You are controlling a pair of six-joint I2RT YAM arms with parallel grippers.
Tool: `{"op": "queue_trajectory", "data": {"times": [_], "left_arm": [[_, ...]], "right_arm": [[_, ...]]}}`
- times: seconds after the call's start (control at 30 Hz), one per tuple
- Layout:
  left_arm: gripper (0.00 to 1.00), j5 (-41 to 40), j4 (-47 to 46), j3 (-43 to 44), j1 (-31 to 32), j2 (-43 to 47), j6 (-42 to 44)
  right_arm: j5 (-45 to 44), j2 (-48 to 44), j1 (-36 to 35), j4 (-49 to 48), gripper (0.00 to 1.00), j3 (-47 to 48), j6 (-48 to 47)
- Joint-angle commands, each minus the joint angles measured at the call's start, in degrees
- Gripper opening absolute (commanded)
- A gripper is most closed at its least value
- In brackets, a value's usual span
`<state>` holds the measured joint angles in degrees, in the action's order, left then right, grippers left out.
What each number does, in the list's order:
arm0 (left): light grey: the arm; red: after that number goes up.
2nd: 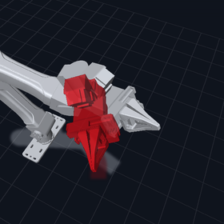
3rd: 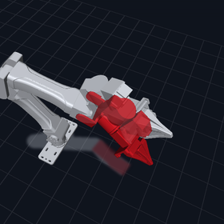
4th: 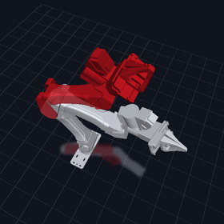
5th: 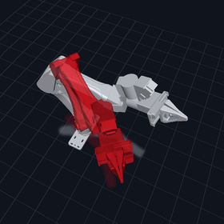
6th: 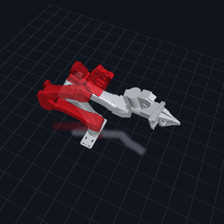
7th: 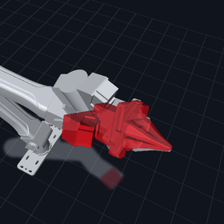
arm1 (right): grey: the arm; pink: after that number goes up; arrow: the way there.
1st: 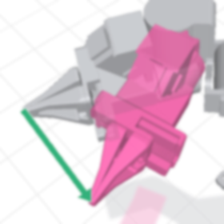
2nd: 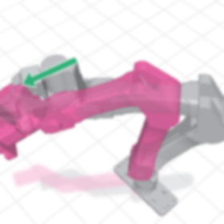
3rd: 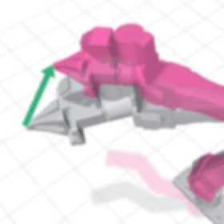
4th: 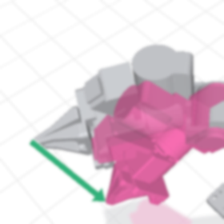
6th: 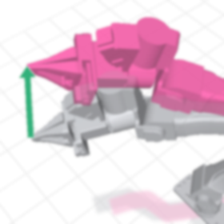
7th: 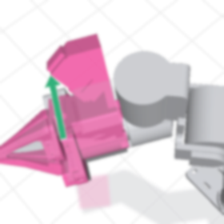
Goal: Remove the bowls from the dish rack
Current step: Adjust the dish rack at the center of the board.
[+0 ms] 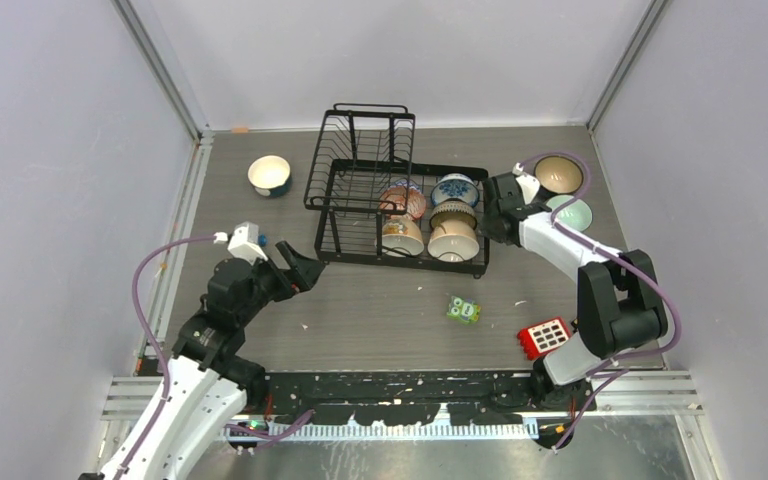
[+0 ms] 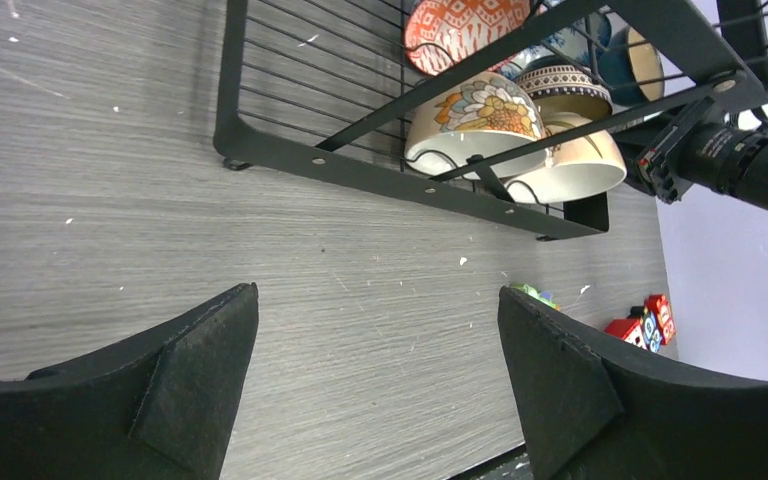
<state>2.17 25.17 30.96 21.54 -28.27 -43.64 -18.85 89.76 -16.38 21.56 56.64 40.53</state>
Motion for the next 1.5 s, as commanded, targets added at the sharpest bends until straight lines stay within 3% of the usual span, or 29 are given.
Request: {"op": "queue_trajectory", "data": {"times": [0.0, 0.07, 0.4, 0.7, 0.83, 1.0, 1.47], "left_arm": [[0.90, -1.20, -12.18, -2.72, 2.02, -0.30, 2.30], [0.90, -1.74, -14.95, -3.70, 3.24, -1.30, 3.14], [0.84, -12.08, -26.88, -4.86, 9.74, -8.84, 6.50], [0.77, -18.91, -40.06, -4.99, 13.16, -16.25, 17.35], [0.68, -18.05, -48.23, -6.04, 13.18, -19.91, 20.58], [0.43, -16.40, -53.32, -6.10, 13.14, -25.36, 21.95], [0.23, -19.59, -71.08, -3.60, 13.16, -41.28, 24.72]], "right_arm": [[-2.95, -2.86, 0.43, 3.24, 0.06, -2.12, 2.22], [-3.20, -3.44, 0.44, 3.96, 0.01, -2.83, 2.42], [-2.62, -10.85, 0.45, 6.77, 0.01, -9.22, 6.33], [4.52, -18.25, 0.43, 8.06, 0.01, -14.89, 12.43], [6.76, -20.13, 0.45, 8.24, 0.01, -16.22, 14.18], [8.80, -21.47, 0.41, 8.47, 0.01, -16.58, 15.43], [10.50, -22.95, 0.39, 8.06, 0.01, -18.54, 20.83]]}}
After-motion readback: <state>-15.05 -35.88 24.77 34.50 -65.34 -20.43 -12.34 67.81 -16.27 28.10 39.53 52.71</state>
